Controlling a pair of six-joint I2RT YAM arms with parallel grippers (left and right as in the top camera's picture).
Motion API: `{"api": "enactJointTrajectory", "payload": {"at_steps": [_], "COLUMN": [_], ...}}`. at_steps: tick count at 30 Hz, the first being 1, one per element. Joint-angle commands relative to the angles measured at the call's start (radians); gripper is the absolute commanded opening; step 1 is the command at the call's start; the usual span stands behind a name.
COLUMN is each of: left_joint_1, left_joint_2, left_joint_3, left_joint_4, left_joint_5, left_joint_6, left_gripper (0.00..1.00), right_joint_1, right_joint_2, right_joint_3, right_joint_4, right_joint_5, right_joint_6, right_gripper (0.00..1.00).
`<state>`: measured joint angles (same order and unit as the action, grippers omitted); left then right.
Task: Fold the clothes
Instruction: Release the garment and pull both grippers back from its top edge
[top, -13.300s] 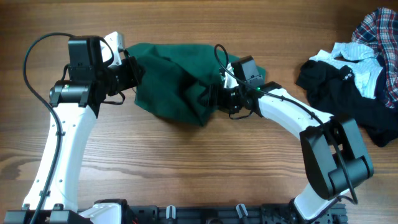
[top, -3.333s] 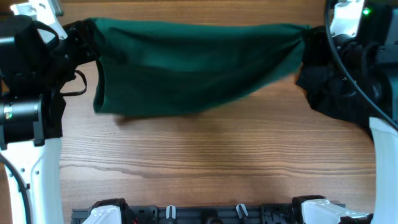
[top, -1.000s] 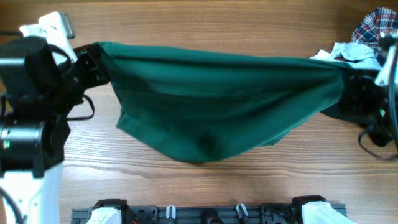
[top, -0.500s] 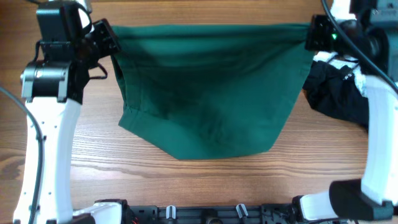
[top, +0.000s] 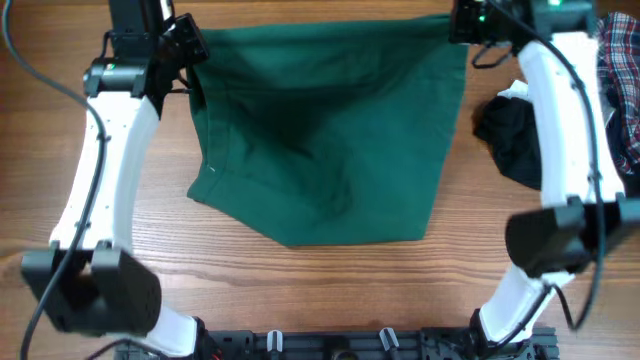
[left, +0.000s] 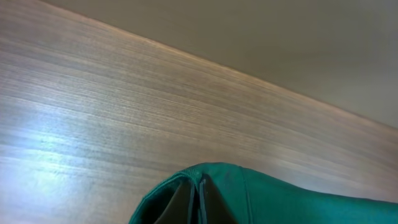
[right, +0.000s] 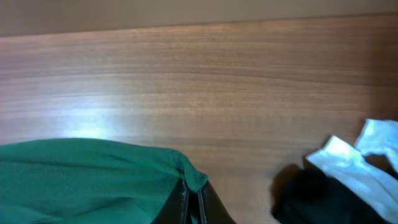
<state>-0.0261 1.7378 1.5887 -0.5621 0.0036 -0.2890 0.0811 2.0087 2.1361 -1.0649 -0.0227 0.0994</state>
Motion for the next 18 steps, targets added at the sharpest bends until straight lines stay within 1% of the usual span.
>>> {"api": "enactJointTrajectory", "payload": {"at_steps": [1, 5, 10, 18], "left_joint_1": [0.006, 0.006, 0.006, 0.006], "left_joint_2": [0.073, 0.159, 0.238, 0.338], "left_joint_3": [0.008, 0.008, 0.008, 0.008], "left_joint_4": [0.054, 0.132, 0.196, 0.28], "left_joint_5": [-0.032, -0.032, -0.032, -0.063], "left_joint_6": [0.024, 0.024, 0.024, 0.024], "left_gripper": [0.04, 0.04, 0.04, 0.04], "right_joint_1": [-0.004, -0.003, -0.003, -0.003], "right_joint_2": [0.076, 0.146, 0.21, 0.307], "right_joint_3": [0.011, 0.011, 0.011, 0.011], "right_joint_4": [0.055, 0.13, 0.212, 0.288], "right_joint_5": [-0.016, -0.026, -0.036, -0.065], "right_joint_6": [-0.009, -0.005, -0.006, -0.011], "right_gripper": [0.04, 0.04, 0.04, 0.04]}}
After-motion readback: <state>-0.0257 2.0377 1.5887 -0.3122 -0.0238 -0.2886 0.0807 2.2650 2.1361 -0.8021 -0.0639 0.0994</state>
